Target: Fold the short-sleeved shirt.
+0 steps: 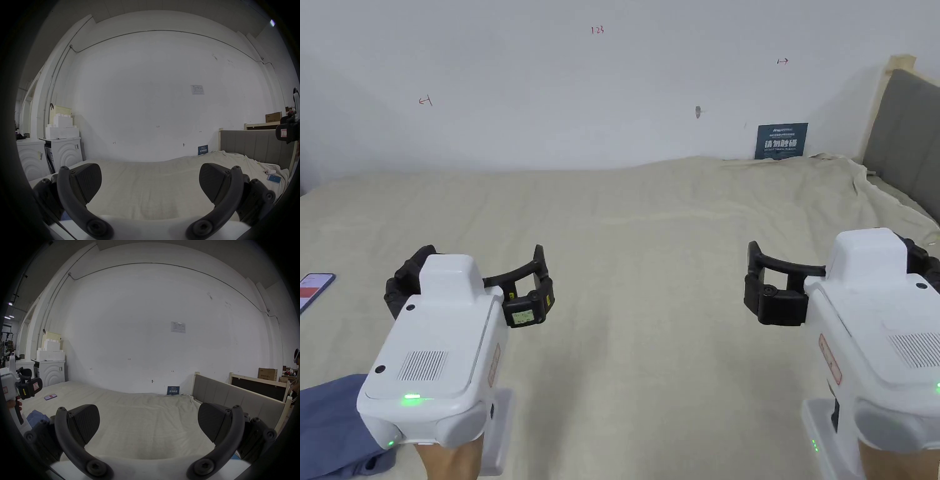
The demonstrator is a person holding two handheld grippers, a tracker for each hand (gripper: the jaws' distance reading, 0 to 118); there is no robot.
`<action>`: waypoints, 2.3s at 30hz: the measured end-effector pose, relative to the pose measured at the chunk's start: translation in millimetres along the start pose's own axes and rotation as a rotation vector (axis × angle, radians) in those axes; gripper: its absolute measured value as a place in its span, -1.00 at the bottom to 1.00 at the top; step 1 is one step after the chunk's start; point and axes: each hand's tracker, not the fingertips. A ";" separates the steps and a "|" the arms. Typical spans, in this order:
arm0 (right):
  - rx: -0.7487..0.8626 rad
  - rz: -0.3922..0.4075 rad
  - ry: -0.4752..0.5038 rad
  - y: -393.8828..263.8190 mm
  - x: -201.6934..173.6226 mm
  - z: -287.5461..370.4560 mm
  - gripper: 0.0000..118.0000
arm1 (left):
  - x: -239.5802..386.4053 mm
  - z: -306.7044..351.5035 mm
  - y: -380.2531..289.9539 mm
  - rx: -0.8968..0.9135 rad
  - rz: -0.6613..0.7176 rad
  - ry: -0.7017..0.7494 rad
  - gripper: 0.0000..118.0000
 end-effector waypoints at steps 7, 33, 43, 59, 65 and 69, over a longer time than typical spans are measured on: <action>0.060 -0.030 -0.041 -2.6 -0.6 2.4 1.00 | 0.1 2.1 2.7 -0.003 0.002 -0.008 1.00; -0.434 -0.322 -0.094 35.7 -3.9 -6.0 0.99 | -3.0 5.4 8.3 0.017 0.014 -0.020 1.00; -0.378 -0.307 -0.114 33.4 -4.5 -7.7 0.99 | -4.4 2.2 10.9 0.026 0.016 -0.018 1.00; 0.029 -0.008 -0.192 4.5 -8.9 -12.3 1.00 | -0.6 0.5 9.8 0.033 0.011 -0.013 1.00; 0.049 -0.005 -0.182 5.3 -7.8 -10.2 1.00 | 1.4 -1.6 9.5 0.041 0.011 -0.012 1.00; 0.045 -0.018 -0.165 6.5 -7.2 -9.8 1.00 | 2.3 -2.6 8.7 0.039 0.013 -0.014 1.00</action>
